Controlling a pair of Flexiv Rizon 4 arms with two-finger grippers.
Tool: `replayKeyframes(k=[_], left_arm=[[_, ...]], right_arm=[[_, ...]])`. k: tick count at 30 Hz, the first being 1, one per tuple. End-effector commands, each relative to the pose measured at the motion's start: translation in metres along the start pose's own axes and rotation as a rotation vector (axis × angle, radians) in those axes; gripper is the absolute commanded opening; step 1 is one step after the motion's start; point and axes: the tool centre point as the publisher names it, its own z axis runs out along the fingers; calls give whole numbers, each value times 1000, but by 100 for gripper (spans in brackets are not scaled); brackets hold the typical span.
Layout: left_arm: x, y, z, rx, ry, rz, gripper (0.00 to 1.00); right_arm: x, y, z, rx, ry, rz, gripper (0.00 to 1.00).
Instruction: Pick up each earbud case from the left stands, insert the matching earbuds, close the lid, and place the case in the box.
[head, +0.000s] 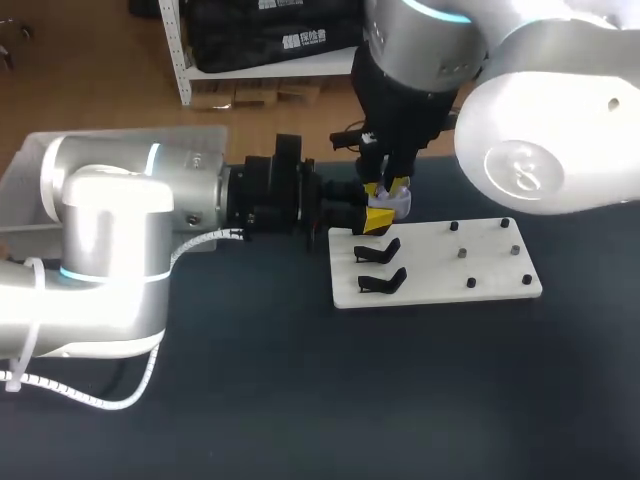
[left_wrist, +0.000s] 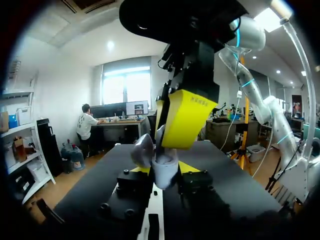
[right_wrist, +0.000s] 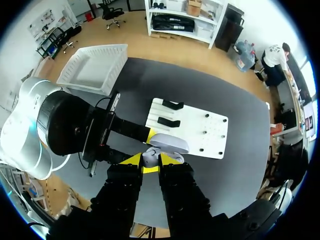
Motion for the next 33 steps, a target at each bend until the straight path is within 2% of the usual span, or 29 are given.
replayKeyframes(k=[1,27,33], left_arm=[[2,-2,1,-5,-9,6,0],[2,-2,1,-5,-9,6,0],[2,-2,1,-5,-9,6,0]], right_arm=[[-2,1,1,7,-3,2,0],[4,-6,-8,19,-12,28,0],[5,-7,-3,22,-6,30,0]])
